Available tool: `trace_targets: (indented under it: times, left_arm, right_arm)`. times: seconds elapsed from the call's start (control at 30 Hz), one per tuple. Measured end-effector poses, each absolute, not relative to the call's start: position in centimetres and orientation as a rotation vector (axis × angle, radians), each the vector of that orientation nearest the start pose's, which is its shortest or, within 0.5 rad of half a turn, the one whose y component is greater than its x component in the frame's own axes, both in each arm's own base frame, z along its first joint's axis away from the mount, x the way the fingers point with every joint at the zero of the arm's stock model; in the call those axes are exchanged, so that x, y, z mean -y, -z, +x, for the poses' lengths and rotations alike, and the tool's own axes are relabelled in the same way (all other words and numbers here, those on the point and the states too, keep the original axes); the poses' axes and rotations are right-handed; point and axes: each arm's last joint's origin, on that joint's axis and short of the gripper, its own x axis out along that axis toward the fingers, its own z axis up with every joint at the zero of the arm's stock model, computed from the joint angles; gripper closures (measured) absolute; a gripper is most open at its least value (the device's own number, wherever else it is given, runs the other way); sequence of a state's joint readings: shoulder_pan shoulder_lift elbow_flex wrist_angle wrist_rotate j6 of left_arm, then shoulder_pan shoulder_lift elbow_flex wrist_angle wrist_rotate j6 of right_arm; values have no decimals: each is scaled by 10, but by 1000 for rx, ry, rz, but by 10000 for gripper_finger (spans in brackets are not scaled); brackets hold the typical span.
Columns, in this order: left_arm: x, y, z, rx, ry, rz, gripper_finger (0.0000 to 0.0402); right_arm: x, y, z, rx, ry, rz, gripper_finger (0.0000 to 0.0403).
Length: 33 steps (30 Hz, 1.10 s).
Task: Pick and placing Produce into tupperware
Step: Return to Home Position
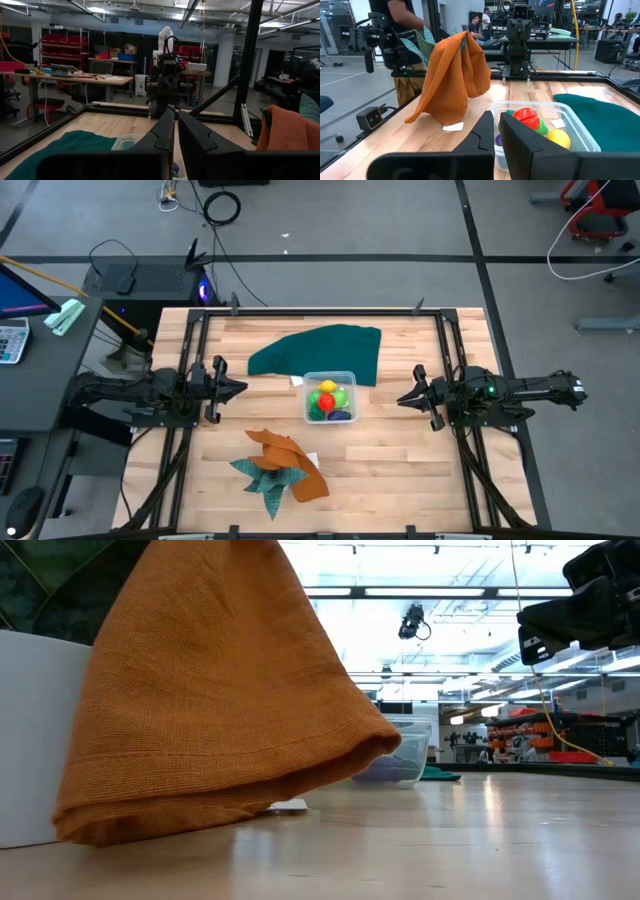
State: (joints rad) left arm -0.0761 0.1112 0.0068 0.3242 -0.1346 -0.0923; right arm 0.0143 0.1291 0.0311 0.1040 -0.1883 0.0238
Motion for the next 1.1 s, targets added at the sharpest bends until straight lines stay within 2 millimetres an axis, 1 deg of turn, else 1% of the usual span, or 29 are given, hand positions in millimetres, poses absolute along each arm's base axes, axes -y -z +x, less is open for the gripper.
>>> trace_targets:
  times: [0.3,0.67,0.97,1.1]
  left_arm:
    - [4,-188,102,221,-48,-115,361]
    - [4,-188,102,221,-48,-115,374]
    - [4,-188,102,221,-48,-115,361]
    - [4,-188,102,221,-48,-115,363]
  right_arm:
    - [-7,-174,104,3,-202,23,403]
    - [-7,-174,104,3,-202,23,403]
    - [-7,-174,104,3,-202,23,403]
    - [-7,-174,104,3,-202,23,403]
